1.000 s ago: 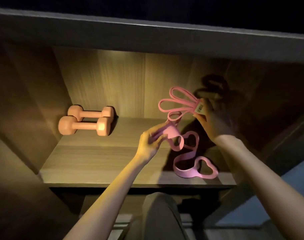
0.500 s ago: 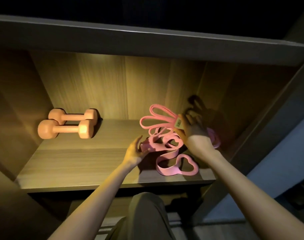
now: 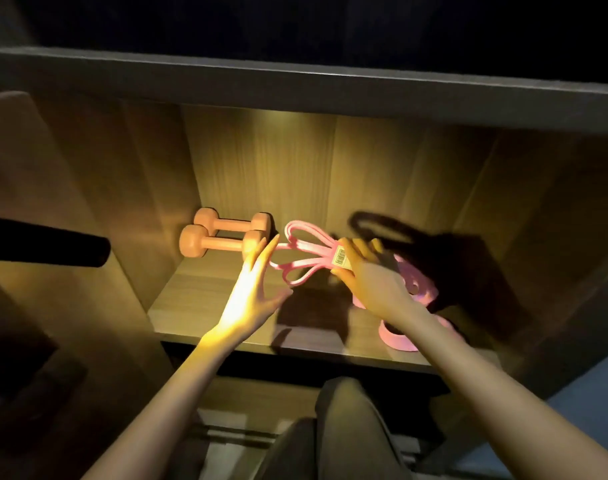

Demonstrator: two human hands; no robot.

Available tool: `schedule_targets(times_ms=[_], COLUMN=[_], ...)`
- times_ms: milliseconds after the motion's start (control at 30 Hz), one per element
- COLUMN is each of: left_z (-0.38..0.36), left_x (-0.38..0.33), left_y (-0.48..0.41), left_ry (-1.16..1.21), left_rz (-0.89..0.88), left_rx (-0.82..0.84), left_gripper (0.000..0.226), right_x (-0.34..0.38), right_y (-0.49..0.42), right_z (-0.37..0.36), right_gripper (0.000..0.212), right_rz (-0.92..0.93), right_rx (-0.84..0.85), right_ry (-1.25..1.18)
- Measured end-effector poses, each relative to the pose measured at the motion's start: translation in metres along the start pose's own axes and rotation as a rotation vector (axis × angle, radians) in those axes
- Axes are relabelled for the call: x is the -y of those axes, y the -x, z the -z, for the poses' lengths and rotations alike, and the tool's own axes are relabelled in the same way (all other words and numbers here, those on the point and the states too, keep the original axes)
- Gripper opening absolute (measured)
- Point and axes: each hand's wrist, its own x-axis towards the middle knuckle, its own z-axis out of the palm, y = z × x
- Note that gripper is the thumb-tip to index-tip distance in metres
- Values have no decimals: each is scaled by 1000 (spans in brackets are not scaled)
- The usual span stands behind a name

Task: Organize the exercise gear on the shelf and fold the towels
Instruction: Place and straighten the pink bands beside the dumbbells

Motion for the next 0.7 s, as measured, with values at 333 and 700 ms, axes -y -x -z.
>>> schedule_targets(times_ms=[333, 700], left_z=[41, 28], left_x=[79, 92], left_y=[56, 65], left_ry=[-69, -160], left_rz=[189, 198], left_rx=[-37, 31], left_gripper=[54, 43], right_x=[96, 120], right_y=[-26, -42], right_z=[-67, -123], right_gripper=[53, 55], right_rz=[86, 108], right_rx=[171, 265], right_ry=[-200, -334])
